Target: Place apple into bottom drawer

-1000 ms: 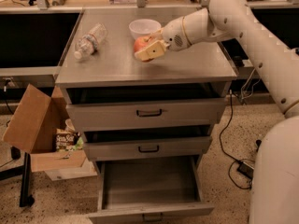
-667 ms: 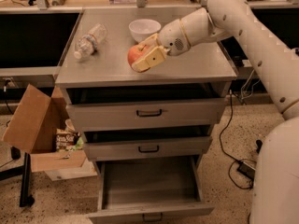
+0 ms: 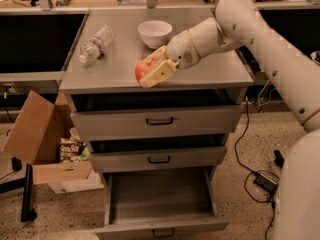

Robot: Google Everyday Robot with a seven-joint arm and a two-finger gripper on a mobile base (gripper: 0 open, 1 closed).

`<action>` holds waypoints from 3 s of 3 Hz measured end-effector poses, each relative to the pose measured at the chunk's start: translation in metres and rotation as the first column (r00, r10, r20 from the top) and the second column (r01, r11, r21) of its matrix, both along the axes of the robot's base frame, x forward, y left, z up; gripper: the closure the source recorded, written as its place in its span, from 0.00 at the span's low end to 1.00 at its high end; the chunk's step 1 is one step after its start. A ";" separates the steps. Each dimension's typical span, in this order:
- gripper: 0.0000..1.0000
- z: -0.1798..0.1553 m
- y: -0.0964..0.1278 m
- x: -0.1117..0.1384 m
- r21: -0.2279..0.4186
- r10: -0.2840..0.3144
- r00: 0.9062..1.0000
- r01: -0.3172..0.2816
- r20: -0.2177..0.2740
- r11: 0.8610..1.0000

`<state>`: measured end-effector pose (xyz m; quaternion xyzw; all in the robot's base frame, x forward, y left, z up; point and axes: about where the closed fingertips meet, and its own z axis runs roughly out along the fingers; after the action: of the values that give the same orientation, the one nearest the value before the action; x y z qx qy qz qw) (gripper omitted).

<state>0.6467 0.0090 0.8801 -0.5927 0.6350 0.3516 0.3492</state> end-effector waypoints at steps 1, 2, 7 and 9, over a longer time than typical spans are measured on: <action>1.00 -0.054 0.010 -0.039 -0.142 0.066 0.997 -0.072 -0.047 0.987; 1.00 -0.108 0.009 -0.073 -0.275 0.096 0.987 -0.129 -0.129 0.953; 1.00 -0.285 -0.050 -0.129 -0.411 -0.192 0.976 0.135 -0.101 0.901; 1.00 -0.416 -0.077 -0.148 -0.402 -0.332 0.915 0.222 -0.228 0.888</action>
Offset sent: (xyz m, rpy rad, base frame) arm -0.1162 -0.0034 -0.1737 -0.4804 0.2145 0.1577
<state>0.4987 -0.0684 0.4642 -0.4912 0.8126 0.2556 0.1819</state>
